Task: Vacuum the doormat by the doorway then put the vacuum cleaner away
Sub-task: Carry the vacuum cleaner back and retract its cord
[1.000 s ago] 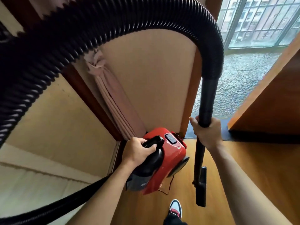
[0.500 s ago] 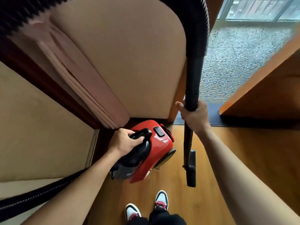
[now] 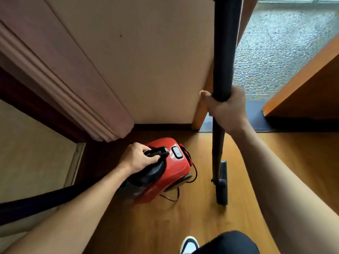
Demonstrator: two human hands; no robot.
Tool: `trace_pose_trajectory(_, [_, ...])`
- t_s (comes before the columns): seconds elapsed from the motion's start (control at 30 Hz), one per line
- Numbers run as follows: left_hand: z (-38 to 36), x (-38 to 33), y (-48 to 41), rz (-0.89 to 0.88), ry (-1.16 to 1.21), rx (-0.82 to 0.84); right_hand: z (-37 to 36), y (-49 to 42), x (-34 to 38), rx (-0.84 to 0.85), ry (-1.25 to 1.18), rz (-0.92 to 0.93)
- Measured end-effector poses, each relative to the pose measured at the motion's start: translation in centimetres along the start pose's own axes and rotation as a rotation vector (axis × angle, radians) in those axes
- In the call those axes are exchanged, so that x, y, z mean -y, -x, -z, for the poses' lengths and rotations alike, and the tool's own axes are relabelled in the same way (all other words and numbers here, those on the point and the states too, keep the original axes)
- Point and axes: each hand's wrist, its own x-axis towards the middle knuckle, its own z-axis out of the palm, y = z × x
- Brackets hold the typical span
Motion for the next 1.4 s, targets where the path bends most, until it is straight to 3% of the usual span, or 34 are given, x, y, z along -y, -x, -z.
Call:
trace_pose_trajectory(0.2, [-5.7,6.2,-5.5,-0.068,-0.117,0.052,-2.4,-0.8,-4.8,-0.073,0.005,0.114])
trace_pose_trajectory(0.53, [-10.2,11.2,-12.2,-0.143,-0.221,0.089,-3.7,0.0,-9.4,-0.011,0.041,0.274])
trace_pose_trajectory(1.13, [-8.5,12.7,-16.2,-0.308,-0.244,0.302,-9.0,1.2,-10.5,0.012,0.150,0.297])
trace_pose_trajectory(1.3, [-8.9,12.4,-14.7,-0.283,-0.392,0.148,-9.0,1.7,-10.4,0.020,0.138,0.318])
trace_pose_trajectory(1.4, [-9.8,13.2,-13.1,-0.239,-0.326,-0.016,-8.8,2.0,-10.4,0.008,0.148,0.338])
